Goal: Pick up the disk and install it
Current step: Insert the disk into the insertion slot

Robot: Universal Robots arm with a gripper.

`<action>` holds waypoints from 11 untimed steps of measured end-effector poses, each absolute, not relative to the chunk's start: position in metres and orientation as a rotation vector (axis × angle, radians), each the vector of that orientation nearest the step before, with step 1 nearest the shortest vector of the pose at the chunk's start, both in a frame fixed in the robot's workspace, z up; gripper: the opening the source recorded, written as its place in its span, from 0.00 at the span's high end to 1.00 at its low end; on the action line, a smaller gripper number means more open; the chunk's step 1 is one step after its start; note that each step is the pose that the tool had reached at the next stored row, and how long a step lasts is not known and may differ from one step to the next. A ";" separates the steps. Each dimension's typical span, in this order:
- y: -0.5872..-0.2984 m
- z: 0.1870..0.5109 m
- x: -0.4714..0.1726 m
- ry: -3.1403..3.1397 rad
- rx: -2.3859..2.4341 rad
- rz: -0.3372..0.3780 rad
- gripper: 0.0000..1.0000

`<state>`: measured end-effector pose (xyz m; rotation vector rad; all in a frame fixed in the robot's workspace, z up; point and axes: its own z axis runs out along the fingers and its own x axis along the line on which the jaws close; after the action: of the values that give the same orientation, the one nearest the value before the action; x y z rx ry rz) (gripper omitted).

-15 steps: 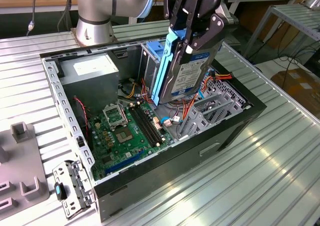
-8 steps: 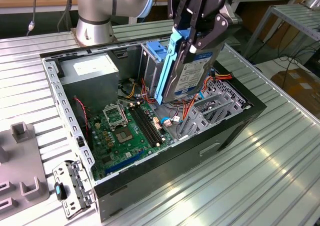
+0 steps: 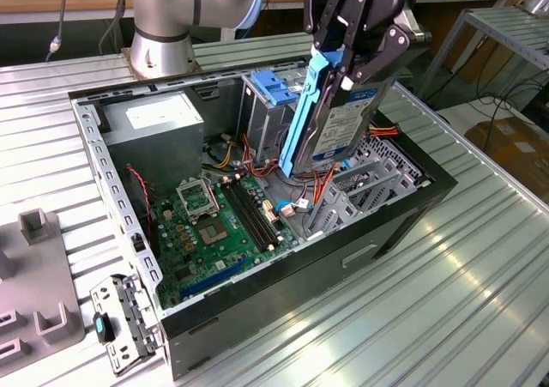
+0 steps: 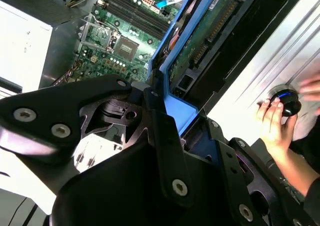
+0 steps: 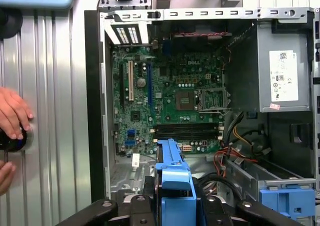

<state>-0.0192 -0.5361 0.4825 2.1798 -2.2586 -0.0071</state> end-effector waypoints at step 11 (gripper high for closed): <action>-0.545 0.480 0.004 -2.254 2.175 0.005 0.63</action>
<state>0.0044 -0.5446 0.4796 2.1748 -2.2535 0.0046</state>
